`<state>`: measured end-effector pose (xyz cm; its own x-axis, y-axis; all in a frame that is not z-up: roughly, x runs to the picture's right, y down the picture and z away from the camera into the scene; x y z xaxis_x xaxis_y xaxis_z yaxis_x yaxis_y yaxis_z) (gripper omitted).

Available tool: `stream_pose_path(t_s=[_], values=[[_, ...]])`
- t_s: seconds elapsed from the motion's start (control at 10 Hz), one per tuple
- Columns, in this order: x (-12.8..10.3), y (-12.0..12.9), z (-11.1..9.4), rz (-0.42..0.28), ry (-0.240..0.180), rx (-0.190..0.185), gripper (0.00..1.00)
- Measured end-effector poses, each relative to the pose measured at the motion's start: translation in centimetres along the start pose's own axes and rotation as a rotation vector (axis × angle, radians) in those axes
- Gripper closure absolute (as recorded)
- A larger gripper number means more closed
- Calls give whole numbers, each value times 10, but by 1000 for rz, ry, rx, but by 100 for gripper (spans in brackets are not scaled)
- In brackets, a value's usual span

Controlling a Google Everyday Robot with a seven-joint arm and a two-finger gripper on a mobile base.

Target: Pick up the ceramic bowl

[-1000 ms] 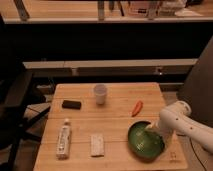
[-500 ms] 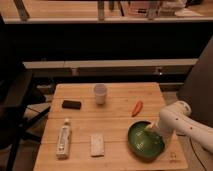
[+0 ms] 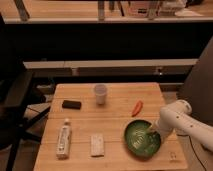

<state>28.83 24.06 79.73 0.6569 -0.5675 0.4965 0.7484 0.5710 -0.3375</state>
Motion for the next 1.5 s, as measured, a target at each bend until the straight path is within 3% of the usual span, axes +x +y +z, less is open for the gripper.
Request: stream_pose_path(t_s=[0.2,0.3,0.5,0.8,0.9,1.2,1.5], values=[[24,-29,1,-72,-78,93,78],[31,-38,2,-86,-104,110,87],[39,-41,3,-70,-83,84,100],[29,-30,0,-67,-48,71,100],[25,-29,-13,-78,-42,78,100],[36,-49,-42,-99,-30,73,100],[44,-56,-53,-112,-14,77,100]])
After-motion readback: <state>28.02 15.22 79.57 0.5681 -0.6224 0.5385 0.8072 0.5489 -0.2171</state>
